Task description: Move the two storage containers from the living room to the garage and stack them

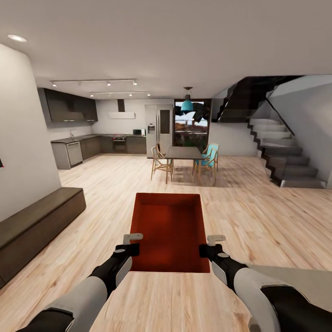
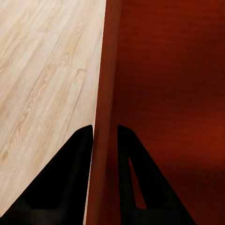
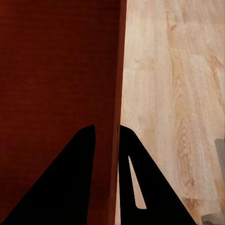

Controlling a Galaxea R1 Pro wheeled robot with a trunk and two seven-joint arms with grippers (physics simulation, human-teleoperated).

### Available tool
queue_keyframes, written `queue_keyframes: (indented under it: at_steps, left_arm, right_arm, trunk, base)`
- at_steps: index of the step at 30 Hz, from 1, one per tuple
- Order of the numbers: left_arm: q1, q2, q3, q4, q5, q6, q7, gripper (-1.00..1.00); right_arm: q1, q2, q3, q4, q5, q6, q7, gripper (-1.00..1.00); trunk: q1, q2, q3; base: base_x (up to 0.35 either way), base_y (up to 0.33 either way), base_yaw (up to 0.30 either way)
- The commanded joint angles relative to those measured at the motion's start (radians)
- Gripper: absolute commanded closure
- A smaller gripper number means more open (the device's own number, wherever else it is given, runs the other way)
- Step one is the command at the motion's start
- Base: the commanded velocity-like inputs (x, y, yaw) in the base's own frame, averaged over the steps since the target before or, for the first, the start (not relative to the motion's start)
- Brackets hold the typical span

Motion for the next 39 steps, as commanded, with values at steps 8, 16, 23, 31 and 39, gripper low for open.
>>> queue_keyframes:
  at_steps: [8, 16, 23, 31, 39]
  left_arm:
    - [-0.002, 0.059, 0.078, -0.005, -0.011, -0.054, 0.014, 1.0]
    - [-0.002, 0.059, 0.078, -0.006, -0.011, -0.054, 0.014, 1.0]
    - [-0.002, 0.059, 0.078, -0.006, -0.011, -0.054, 0.014, 1.0]
    - [-0.002, 0.059, 0.078, -0.007, -0.011, -0.054, 0.014, 1.0]
    - [-0.002, 0.06, 0.079, -0.007, -0.011, -0.054, 0.014, 1.0]
  right_arm:
    - [0.0, 0.0, -0.012, 0.003, 0.003, -0.003, 0.0, 1.0]
    - [0.0, 0.0, -0.012, 0.003, 0.004, -0.003, -0.001, 1.0]
    - [0.0, 0.002, -0.012, 0.003, 0.002, -0.002, -0.001, 1.0]
    - [0.0, 0.002, -0.012, 0.003, 0.0, -0.002, -0.003, 1.0]
    - [0.0, 0.002, -0.012, 0.003, -0.001, -0.002, -0.003, 1.0]
  trunk:
    - [0.001, -0.001, -0.002]
    - [0.001, -0.001, -0.002]
    - [0.001, -0.001, -0.002]
    - [0.001, -0.001, -0.002]
    - [0.001, -0.001, -0.002]
  base:
    - [0.321, 0.0, 0.0]
    - [0.321, 0.0, 0.0]
    - [0.321, 0.0, -0.015]
    - [0.321, 0.0, -0.201]
    - [0.321, 0.0, -0.245]
